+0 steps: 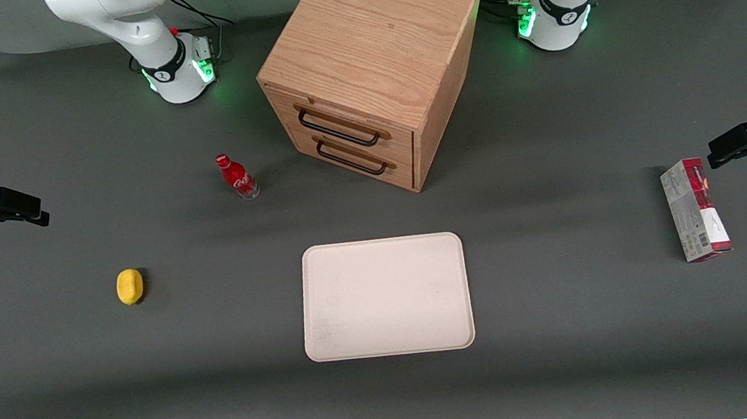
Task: Place coke bottle on tray
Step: 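Lift the right gripper from rest toward the red Coca-Cola bottle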
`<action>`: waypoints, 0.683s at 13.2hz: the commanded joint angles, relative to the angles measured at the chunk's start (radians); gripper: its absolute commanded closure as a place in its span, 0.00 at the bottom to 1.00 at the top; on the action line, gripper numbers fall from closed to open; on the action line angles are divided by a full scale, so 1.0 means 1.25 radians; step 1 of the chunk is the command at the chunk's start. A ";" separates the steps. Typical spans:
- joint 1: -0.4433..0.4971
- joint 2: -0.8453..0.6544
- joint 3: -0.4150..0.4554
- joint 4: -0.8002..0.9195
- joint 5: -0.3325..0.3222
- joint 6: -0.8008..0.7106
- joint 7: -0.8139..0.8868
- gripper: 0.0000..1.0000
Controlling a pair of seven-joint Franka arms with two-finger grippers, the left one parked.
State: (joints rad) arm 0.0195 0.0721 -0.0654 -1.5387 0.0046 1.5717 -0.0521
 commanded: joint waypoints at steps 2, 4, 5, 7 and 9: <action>0.009 0.007 -0.007 0.022 -0.010 -0.012 -0.005 0.00; 0.010 0.006 -0.005 0.018 -0.006 -0.013 -0.002 0.00; 0.030 -0.001 -0.007 0.009 -0.006 -0.023 0.011 0.00; 0.069 -0.027 -0.007 -0.014 -0.005 -0.026 0.071 0.00; 0.122 -0.077 -0.008 -0.081 -0.002 -0.015 0.124 0.00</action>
State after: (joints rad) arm 0.1094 0.0549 -0.0650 -1.5525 0.0048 1.5476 0.0263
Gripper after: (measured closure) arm 0.000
